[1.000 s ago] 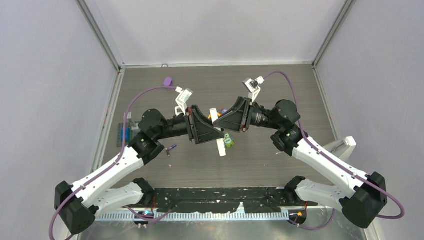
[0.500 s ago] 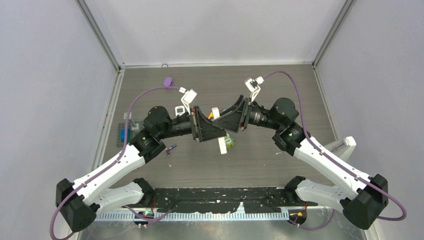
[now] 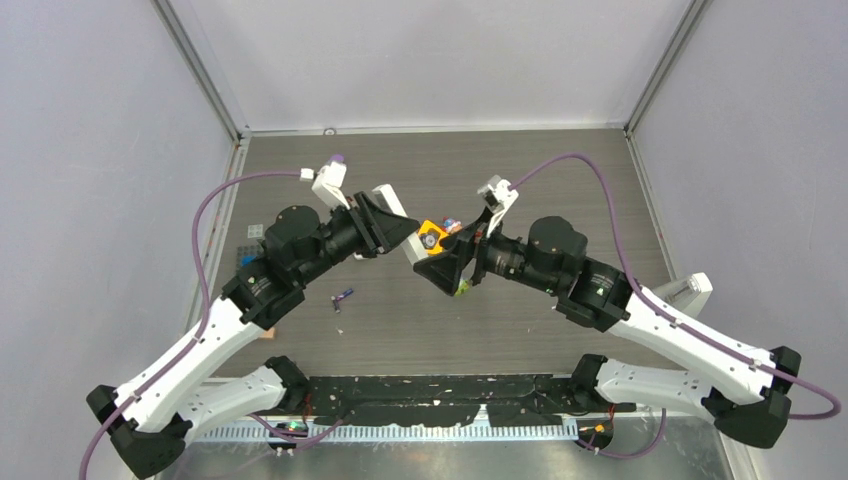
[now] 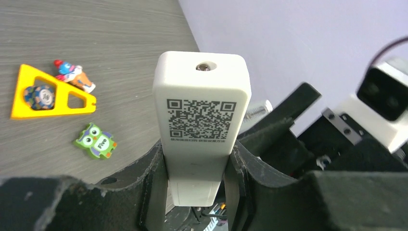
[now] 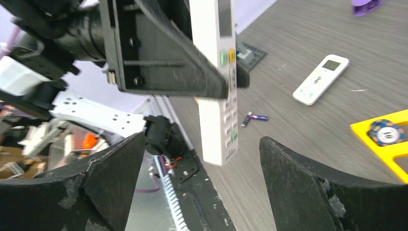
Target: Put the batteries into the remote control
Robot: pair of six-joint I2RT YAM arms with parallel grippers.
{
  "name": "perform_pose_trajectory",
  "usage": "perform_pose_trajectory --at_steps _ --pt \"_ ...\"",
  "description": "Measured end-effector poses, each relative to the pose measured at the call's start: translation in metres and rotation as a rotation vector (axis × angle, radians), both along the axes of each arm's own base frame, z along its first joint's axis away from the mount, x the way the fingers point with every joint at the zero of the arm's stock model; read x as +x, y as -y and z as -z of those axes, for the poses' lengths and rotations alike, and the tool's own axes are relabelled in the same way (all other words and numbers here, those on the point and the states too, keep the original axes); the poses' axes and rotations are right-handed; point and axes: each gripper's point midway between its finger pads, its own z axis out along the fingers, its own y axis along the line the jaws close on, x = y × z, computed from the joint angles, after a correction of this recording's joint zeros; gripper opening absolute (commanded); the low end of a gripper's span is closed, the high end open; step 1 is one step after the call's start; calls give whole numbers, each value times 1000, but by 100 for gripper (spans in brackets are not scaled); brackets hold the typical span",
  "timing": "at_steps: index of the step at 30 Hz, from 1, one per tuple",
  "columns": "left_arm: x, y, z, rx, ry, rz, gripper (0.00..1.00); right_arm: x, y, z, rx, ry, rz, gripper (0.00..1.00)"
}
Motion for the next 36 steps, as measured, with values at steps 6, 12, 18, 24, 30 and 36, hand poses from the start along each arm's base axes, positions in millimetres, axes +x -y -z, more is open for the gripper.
perform_pose_trajectory --at_steps 6,12,18,24,30,36 --pt "7 -16 8 -3 -84 -114 0 2 -26 19 -159 90 67 91" --pt "7 -20 15 -5 -140 -147 0 22 -40 55 -324 133 150 73" --pt "6 -22 15 -17 -153 -156 0 28 -41 58 -361 169 184 45" --pt "7 -23 13 -23 -151 -164 5 27 -49 54 -340 176 174 21" --pt "4 -29 8 -38 -121 -168 57 21 -56 48 -297 167 132 7" --pt "1 -43 13 30 -8 -144 82 8 -63 46 -261 146 4 5"
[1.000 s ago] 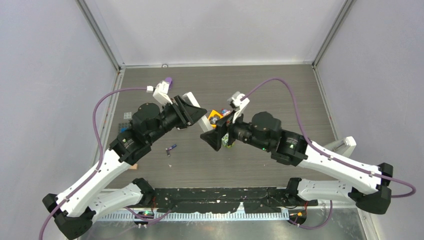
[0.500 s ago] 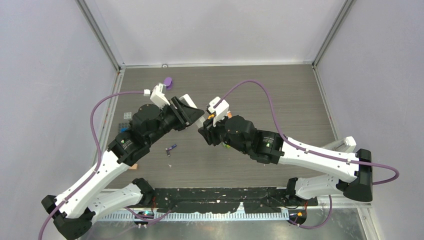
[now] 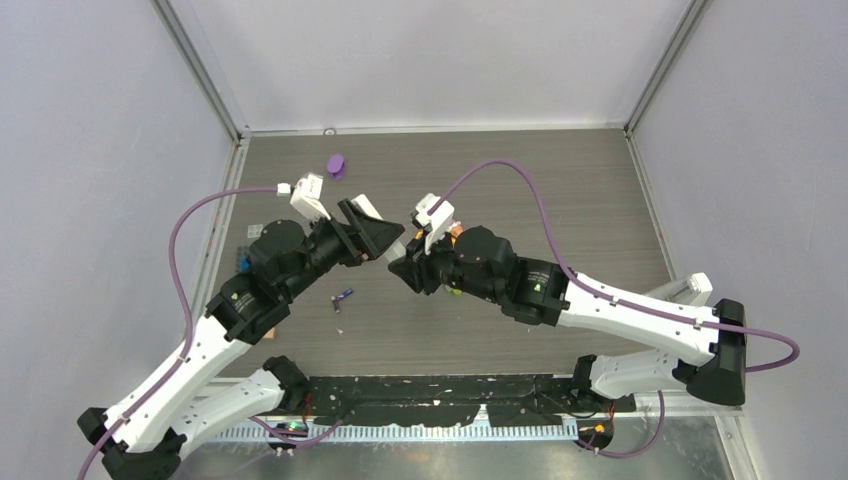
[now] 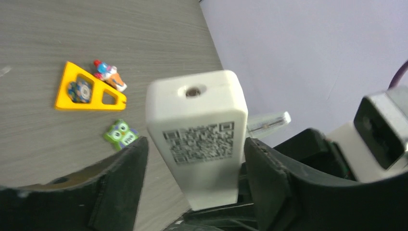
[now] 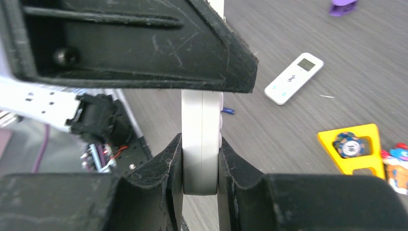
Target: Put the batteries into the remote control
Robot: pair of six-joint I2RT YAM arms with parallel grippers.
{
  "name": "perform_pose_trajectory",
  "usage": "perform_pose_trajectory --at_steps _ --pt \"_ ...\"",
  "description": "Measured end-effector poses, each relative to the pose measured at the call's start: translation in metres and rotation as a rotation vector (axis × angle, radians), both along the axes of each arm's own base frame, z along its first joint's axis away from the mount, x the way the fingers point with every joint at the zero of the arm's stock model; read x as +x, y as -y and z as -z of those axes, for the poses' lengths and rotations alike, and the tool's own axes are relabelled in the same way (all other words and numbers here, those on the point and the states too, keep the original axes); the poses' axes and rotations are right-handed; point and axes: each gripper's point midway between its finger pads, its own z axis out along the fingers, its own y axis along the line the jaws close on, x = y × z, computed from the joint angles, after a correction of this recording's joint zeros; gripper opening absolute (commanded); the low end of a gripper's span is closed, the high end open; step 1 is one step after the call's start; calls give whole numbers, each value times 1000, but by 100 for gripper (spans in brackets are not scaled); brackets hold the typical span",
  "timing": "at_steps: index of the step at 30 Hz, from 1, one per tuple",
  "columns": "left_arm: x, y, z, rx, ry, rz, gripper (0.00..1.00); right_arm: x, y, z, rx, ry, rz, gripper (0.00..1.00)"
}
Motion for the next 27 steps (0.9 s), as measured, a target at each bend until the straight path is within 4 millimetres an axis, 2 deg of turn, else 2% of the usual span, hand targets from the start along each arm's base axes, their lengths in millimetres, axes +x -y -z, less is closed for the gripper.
perform_pose_trajectory --at_steps 3,6,14,17,22,25,26,27 --pt "2 -9 1 42 54 14 88 -6 0 -5 28 -33 -78 5" --pt "-4 -12 -2 68 124 69 90 -14 0 -5 45 -68 -161 5" --pt "-41 -10 -20 73 318 298 82 -30 11 -7 111 -231 -327 8" --pt "-57 -7 -22 79 360 378 82 -39 14 -9 138 -306 -390 8" --pt "-71 -2 -16 86 363 478 82 -56 14 -11 174 -384 -489 8" --pt "-75 0 -11 71 338 521 76 -66 15 -12 187 -413 -540 8" --pt "-76 1 -10 62 324 533 66 -68 15 -13 192 -419 -554 8" --pt "-76 2 -9 48 310 545 61 -71 15 -14 198 -428 -569 8"
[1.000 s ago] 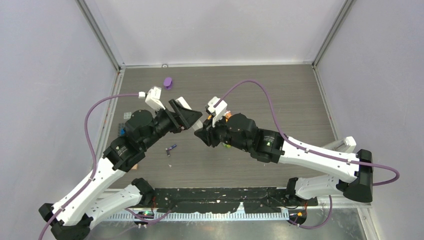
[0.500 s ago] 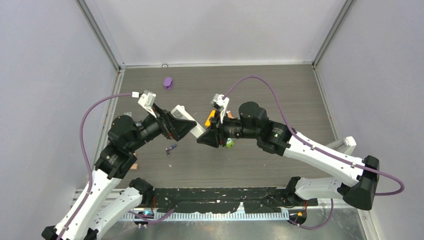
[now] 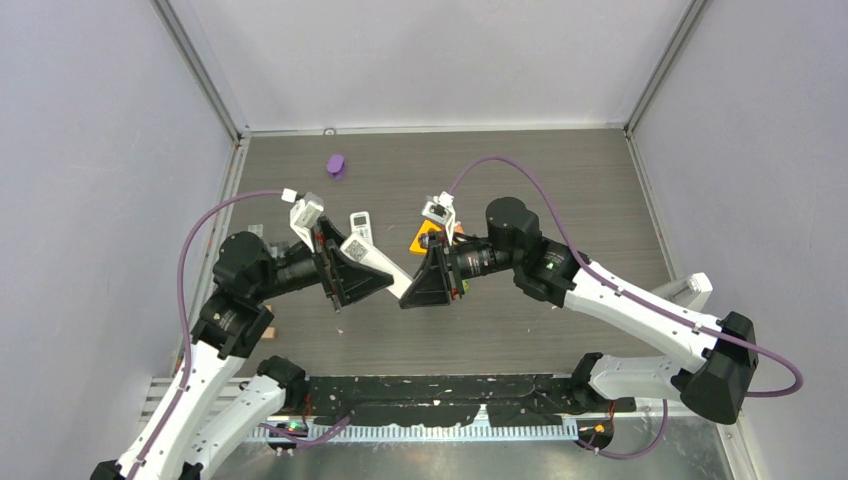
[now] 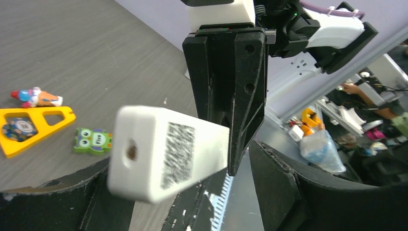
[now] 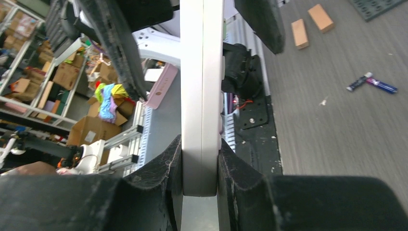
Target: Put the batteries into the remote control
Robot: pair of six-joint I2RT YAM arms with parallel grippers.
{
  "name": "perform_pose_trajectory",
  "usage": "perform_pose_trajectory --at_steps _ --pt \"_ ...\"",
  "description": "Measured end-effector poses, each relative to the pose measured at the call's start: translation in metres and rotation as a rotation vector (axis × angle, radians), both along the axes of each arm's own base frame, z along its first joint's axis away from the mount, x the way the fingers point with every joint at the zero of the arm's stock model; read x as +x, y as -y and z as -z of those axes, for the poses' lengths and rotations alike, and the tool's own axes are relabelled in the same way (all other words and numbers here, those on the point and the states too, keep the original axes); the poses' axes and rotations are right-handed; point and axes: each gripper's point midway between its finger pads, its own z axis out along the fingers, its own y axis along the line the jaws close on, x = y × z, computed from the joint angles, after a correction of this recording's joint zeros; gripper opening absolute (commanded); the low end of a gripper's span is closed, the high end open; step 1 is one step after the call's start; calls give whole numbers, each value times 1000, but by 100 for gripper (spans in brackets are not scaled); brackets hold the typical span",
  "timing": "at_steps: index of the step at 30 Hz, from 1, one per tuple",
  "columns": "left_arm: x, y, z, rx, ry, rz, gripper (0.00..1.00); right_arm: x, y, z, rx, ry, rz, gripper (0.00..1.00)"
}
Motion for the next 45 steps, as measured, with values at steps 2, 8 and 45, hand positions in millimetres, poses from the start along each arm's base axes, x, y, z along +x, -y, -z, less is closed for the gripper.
perform_pose_trajectory --at_steps 2,8,45 --pt "0 2 2 -20 -32 28 55 -5 0 -1 13 -11 -27 8" --pt "-7 5 5 -78 -101 114 41 -12 2 5 16 -48 -67 8" --pt "9 -6 9 -240 -266 -70 0 39 -11 -2 225 -219 271 72"
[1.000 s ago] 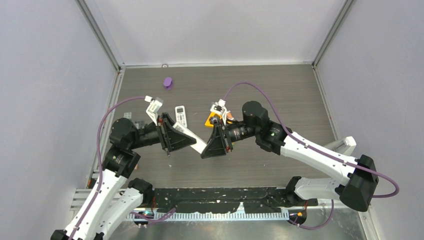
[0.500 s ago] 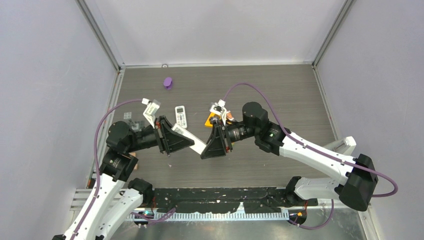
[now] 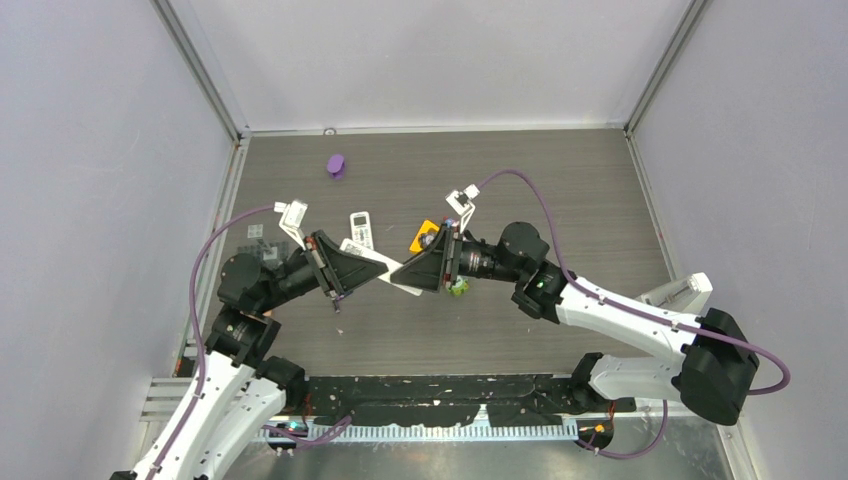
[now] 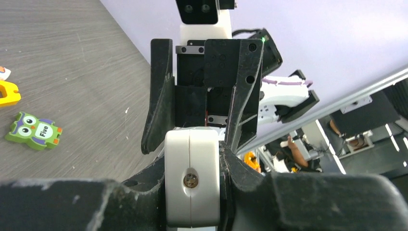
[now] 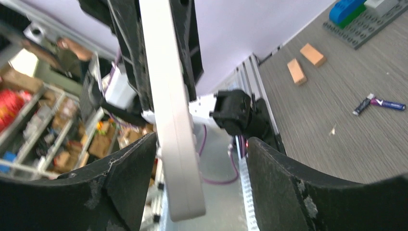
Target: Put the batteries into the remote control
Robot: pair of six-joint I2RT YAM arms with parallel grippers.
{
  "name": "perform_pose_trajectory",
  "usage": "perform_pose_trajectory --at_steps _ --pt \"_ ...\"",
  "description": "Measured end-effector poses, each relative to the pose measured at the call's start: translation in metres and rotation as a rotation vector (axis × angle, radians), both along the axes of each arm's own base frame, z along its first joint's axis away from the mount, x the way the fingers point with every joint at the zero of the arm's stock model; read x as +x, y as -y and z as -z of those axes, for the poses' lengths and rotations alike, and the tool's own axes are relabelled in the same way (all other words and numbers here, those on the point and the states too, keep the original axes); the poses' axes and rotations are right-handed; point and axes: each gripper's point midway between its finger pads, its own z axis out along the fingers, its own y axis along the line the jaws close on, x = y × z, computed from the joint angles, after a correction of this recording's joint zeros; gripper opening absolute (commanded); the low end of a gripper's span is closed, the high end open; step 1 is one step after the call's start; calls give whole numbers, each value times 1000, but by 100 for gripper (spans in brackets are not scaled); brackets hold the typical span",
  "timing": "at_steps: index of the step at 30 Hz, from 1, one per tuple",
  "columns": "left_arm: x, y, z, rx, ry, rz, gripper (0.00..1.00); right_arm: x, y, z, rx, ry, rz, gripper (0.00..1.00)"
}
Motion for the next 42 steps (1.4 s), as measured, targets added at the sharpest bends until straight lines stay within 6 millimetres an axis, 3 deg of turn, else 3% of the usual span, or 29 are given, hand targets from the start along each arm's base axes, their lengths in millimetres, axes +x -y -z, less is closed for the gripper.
perform_pose_trajectory --at_steps 6,15,34,39,42 --pt "7 -4 -2 -59 -48 -54 0 16 -3 -15 93 -45 87 51" --pt "15 -10 -5 -85 -70 -121 0 18 -13 -21 135 -61 72 37" --pt "20 -22 7 -120 -222 -243 0 23 -6 -6 174 -102 91 28" --pt "23 -23 8 -121 -231 -254 0 24 -6 -5 183 -113 87 30" --pt "27 -22 10 -118 -239 -262 0 28 -7 -5 173 -123 89 40"
